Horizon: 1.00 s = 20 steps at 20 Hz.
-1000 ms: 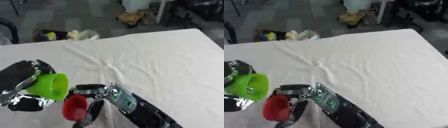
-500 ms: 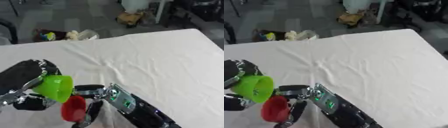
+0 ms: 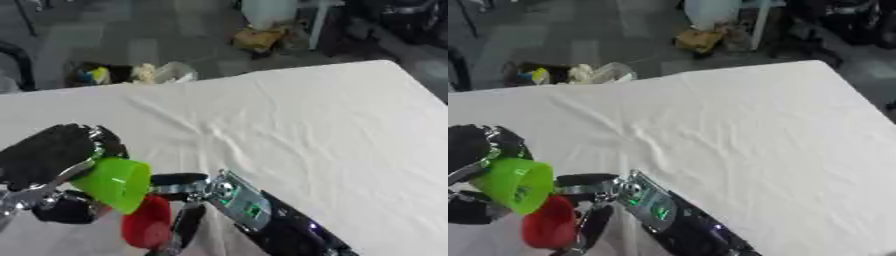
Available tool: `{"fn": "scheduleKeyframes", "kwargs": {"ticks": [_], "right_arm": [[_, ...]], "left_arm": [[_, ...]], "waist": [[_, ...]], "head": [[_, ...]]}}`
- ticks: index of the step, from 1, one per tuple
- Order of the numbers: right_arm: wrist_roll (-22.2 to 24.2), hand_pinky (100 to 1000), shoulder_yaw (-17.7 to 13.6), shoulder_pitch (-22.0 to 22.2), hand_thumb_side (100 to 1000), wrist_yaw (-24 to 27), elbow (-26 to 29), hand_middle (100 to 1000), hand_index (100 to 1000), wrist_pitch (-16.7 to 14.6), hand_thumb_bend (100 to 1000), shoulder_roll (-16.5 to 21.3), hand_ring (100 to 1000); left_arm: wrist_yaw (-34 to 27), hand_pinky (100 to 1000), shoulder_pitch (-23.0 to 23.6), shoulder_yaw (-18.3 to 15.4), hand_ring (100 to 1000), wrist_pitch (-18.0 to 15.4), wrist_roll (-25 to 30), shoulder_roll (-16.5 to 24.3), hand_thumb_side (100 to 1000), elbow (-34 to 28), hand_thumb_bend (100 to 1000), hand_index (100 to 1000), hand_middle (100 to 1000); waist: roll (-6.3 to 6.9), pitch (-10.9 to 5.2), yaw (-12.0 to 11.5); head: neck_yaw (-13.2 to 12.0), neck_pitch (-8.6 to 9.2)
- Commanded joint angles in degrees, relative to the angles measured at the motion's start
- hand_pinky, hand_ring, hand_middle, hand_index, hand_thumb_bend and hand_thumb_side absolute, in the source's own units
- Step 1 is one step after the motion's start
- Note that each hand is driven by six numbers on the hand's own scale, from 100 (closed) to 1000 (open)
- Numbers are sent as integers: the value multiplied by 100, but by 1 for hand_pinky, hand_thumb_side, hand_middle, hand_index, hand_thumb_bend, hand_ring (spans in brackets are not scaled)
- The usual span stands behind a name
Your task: Pour the contents of one cup into another cup.
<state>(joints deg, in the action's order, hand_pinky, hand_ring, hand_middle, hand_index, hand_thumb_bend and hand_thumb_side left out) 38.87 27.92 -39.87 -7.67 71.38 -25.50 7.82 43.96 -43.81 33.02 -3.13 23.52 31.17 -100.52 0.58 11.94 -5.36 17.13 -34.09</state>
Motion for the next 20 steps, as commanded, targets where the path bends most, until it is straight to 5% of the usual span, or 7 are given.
{"fn": "scheduleKeyframes", "kwargs": {"ticks": [1,20], "right_arm": [[37,506,-23,-98,100,23,112,198,478,-33,100,11,231],[16,499,-21,-88,100,29,132,200,476,-18,100,49,230]], "left_arm": [[105,100,-119,-27,334,-114,18,99,162,-194,100,602,332],[813,110,-70,-42,291,-602,46,282,126,-424,119,586,306]], "waist": [[16,-111,-3],[18,-108,-57]], "head": [[8,70],[29,107]]}}
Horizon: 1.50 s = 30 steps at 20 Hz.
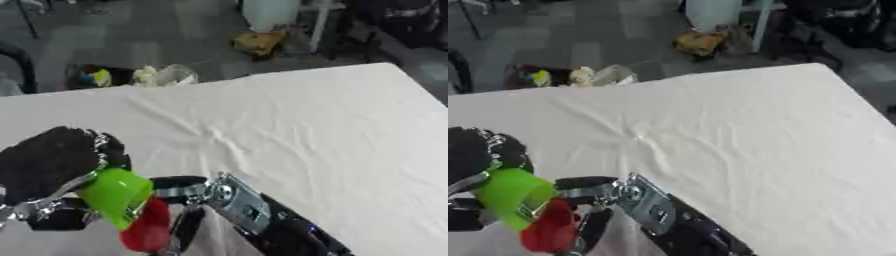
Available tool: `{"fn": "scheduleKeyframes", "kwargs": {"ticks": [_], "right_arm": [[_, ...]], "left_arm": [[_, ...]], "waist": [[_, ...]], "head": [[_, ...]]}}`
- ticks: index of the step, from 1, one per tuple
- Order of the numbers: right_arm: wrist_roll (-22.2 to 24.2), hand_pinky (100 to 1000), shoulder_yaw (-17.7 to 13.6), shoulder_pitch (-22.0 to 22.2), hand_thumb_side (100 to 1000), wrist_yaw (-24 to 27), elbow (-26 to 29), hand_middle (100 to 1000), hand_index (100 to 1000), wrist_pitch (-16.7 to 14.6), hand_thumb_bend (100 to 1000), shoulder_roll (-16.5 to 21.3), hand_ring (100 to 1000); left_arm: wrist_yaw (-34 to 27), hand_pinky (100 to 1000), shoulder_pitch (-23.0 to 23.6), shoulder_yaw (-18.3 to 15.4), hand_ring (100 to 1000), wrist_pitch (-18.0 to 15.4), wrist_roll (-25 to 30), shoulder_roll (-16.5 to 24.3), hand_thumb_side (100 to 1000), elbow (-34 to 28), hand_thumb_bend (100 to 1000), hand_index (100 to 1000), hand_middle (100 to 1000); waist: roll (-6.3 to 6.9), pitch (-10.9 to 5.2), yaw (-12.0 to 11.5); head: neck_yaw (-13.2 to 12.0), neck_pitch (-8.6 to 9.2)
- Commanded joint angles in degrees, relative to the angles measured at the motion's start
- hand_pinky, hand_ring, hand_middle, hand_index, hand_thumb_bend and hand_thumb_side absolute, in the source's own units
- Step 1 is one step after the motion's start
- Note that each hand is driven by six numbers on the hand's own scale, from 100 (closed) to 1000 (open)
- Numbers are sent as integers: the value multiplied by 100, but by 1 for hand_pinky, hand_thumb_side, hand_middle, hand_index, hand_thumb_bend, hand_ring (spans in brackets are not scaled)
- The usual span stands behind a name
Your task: Pour the contents of one cup into another cup.
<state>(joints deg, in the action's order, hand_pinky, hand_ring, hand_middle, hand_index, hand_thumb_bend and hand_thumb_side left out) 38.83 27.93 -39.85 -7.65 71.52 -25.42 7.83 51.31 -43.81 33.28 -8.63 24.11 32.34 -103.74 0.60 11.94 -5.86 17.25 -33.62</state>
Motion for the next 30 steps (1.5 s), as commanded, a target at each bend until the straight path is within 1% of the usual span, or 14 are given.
{"fn": "scheduleKeyframes", "kwargs": {"ticks": [1,13,15,17,21,24,27,29,30], "right_arm": [[18,498,-22,-88,100,26,117,200,476,-25,100,48,230],[4,494,-17,-87,100,49,153,200,474,-11,100,60,229],[2,493,-21,-85,100,49,154,201,474,-8,100,63,229],[-2,493,-23,-80,100,44,151,201,474,-6,100,66,229],[-12,492,-33,-59,100,26,135,200,473,-5,100,71,229],[-56,493,-75,-45,100,-41,78,200,474,-17,100,86,227],[-183,506,-165,-42,100,-194,-17,205,479,-81,100,125,230],[-323,531,-259,-33,100,-336,-136,213,485,-151,100,158,259],[-401,554,-310,-25,100,-431,-214,223,492,-198,100,172,288]], "left_arm": [[98,111,-68,-70,290,-63,-15,171,126,-103,121,586,306],[219,114,-51,-81,281,-111,-37,214,123,-115,134,584,300],[194,117,-40,-91,295,-85,-43,206,131,-99,100,592,309],[31,116,-8,-109,311,29,-53,165,146,7,100,597,316],[-462,107,55,-240,333,416,-260,106,183,230,100,598,324],[-743,103,84,-362,338,660,-482,110,197,212,100,598,326],[-908,102,110,-420,341,802,-566,127,204,144,100,598,328],[-967,102,130,-437,343,858,-577,129,206,117,100,599,329],[-984,103,137,-440,343,874,-577,133,207,105,100,600,329]], "waist": [[15,-108,-8],[20,-118,6],[18,-119,8],[13,-119,9],[3,-117,12],[5,-118,3],[12,-117,2],[14,-116,8],[16,-114,12]], "head": [[17,62],[24,73],[30,73],[37,73],[55,78],[63,78],[61,79],[63,81],[62,84]]}}
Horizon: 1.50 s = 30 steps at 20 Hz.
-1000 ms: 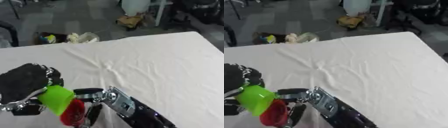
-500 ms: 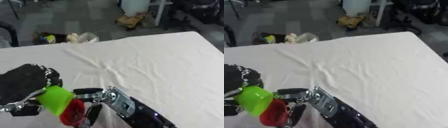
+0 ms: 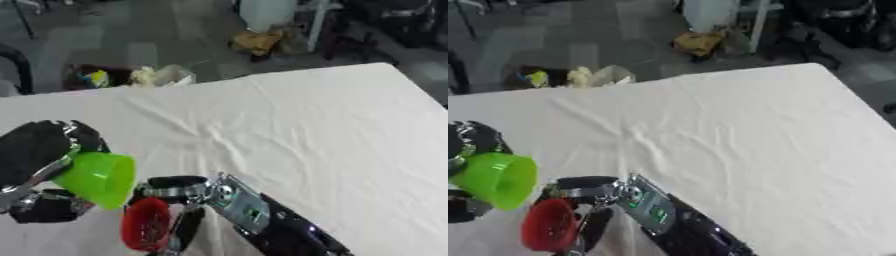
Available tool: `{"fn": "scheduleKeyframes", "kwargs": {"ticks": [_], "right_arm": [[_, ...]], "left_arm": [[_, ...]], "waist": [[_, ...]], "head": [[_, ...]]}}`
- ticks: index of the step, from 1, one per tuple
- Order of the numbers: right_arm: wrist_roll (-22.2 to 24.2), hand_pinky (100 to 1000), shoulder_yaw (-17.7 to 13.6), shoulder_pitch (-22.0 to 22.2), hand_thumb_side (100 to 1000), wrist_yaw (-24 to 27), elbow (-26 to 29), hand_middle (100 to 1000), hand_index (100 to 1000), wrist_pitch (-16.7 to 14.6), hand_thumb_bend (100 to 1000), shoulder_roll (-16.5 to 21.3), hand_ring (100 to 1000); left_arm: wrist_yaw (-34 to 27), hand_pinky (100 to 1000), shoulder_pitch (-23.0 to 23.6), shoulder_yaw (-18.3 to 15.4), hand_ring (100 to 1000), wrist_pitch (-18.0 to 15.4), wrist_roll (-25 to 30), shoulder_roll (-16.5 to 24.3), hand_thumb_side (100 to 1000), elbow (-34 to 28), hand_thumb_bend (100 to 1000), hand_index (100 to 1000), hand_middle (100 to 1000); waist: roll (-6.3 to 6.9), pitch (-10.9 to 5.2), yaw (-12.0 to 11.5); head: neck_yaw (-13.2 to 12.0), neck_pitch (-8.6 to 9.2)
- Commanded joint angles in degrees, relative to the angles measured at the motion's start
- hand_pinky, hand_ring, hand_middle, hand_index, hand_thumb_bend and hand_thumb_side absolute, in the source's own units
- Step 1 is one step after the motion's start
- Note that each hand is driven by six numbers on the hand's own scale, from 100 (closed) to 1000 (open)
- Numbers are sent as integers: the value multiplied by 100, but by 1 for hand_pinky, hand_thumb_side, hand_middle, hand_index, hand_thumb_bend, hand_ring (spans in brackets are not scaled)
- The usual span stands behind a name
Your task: Pour the contents of one cup into another cup.
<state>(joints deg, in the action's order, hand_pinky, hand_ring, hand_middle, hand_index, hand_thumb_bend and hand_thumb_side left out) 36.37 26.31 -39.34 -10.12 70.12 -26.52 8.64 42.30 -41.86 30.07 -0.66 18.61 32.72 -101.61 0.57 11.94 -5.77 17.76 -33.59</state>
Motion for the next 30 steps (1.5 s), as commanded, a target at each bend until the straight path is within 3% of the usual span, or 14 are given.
{"fn": "scheduleKeyframes", "kwargs": {"ticks": [1,3,5,6,7,8,9,10,11,12,18,22,25,30], "right_arm": [[-240,576,-198,-62,100,-282,-175,231,499,-146,100,98,311],[-385,625,-278,-43,100,-418,-354,250,516,-283,160,94,364],[-488,682,-335,-34,100,-542,-488,289,552,-432,336,88,423],[-527,711,-354,-29,143,-594,-541,311,574,-508,489,81,449],[-568,761,-371,-24,343,-632,-579,356,619,-600,600,73,489],[-610,787,-383,-20,428,-664,-612,382,647,-693,657,66,512],[-652,823,-392,-20,483,-693,-637,423,685,-783,711,62,548],[-691,823,-398,-19,483,-725,-662,423,685,-857,711,59,548],[-720,857,-401,-20,545,-753,-679,471,732,-922,811,56,594],[-741,874,-403,-21,545,-785,-693,494,753,-977,849,58,616],[-886,897,-452,-26,553,-976,-716,526,780,-1109,879,76,647],[-1063,899,-556,-14,566,-1094,-810,527,780,-1117,876,103,649],[-1176,899,-590,-15,583,-1142,-858,527,780,-1142,869,105,646],[-1243,900,-549,-10,593,-1180,-923,528,782,-1206,864,69,645]], "left_arm": [[-94,103,-50,-123,343,88,-25,98,209,-121,100,600,329],[-106,102,-38,-131,343,106,-19,102,210,-138,100,600,329],[-103,103,-29,-129,343,112,-11,98,210,-139,100,600,328],[-99,103,-26,-125,343,109,-7,95,210,-139,100,600,328],[-94,103,-22,-123,342,105,-3,93,210,-139,100,600,328],[-89,103,-18,-121,342,102,1,92,210,-136,100,600,328],[-84,104,-15,-120,343,99,4,90,211,-132,100,600,328],[-82,104,-14,-119,343,96,5,89,211,-129,100,600,328],[-80,104,-13,-120,342,93,6,89,212,-129,100,600,328],[-80,104,-12,-121,342,91,7,89,212,-129,100,600,327],[-102,114,21,-172,351,130,-24,81,227,-120,100,604,332],[-420,112,106,-290,381,356,-146,44,281,-35,100,608,345],[-1224,198,218,-288,437,579,-339,-27,290,191,100,625,371],[-3043,314,414,-113,527,478,-620,-57,288,516,100,661,441]], "waist": [[21,-112,7],[25,-108,18],[34,-103,23],[39,-102,23],[45,-100,22],[49,-99,21],[53,-99,20],[55,-98,19],[57,-98,19],[58,-98,19],[58,-102,23],[62,-109,17],[60,-107,19],[59,-102,17]], "head": [[11,84],[12,86],[10,82],[12,80],[14,76],[16,72],[17,69],[19,68],[21,70],[22,69],[25,79],[25,89],[25,116],[27,129]]}}
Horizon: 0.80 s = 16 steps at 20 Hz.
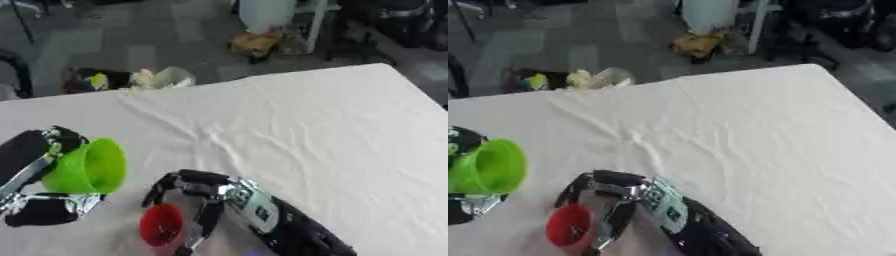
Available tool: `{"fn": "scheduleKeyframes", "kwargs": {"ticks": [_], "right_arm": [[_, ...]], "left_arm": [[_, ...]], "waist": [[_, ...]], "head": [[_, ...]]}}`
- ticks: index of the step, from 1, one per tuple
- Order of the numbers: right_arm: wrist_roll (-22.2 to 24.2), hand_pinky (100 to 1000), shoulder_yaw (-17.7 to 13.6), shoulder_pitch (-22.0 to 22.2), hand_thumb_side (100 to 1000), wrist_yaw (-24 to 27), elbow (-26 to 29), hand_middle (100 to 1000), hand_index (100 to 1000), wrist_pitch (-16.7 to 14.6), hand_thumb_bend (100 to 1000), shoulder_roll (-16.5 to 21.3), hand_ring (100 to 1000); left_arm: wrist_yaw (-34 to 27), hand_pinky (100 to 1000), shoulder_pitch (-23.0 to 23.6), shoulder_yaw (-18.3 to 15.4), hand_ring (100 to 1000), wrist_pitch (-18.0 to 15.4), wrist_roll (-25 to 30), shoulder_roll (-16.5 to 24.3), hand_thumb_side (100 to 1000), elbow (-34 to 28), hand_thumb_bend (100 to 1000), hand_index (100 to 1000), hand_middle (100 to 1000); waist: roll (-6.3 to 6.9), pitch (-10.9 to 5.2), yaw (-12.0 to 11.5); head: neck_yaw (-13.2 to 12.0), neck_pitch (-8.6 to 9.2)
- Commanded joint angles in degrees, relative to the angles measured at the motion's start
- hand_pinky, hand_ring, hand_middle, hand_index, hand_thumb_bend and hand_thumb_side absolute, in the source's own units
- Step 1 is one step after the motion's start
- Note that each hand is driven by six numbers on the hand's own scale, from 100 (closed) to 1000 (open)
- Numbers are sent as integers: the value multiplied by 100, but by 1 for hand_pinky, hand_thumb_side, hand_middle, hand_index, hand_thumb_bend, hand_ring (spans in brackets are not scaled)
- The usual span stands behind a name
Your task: Pour the contents of one cup into another cup.
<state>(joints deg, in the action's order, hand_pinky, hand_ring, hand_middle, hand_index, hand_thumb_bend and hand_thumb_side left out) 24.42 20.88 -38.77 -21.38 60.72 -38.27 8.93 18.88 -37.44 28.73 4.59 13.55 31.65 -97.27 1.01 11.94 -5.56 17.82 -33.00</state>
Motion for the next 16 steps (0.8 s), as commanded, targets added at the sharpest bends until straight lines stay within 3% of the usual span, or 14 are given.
{"fn": "scheduleKeyframes", "kwargs": {"ticks": [1,3,7,12,14,16], "right_arm": [[-47,901,5,-67,591,-61,9,527,782,-45,870,33,645],[-41,902,21,-66,598,-74,-10,527,782,-69,863,22,645],[-45,903,30,-63,606,-75,-45,526,782,-106,861,9,645],[-78,905,24,-69,613,-76,-50,526,782,-121,859,6,645],[-96,906,20,-69,617,-77,-51,526,783,-119,856,9,645],[-107,907,21,-67,619,-81,-52,526,782,-117,855,10,645]], "left_arm": [[-943,358,13,58,569,-77,-122,52,311,155,100,675,467],[-1333,394,89,112,619,-147,-141,48,484,305,100,695,502],[-1775,478,218,219,773,-392,-187,71,727,561,100,753,602],[-1782,550,331,318,897,-730,-255,56,808,782,100,824,750],[-1689,584,368,352,949,-863,-228,57,829,829,230,866,812],[-1552,629,391,379,1000,-996,-180,71,827,843,482,914,877]], "waist": [[15,-100,-7],[14,-100,-8],[13,-98,-6],[1,-95,1],[-6,-94,5],[-10,-94,6]], "head": [[27,73],[34,74],[44,83],[51,84],[54,83],[59,84]]}}
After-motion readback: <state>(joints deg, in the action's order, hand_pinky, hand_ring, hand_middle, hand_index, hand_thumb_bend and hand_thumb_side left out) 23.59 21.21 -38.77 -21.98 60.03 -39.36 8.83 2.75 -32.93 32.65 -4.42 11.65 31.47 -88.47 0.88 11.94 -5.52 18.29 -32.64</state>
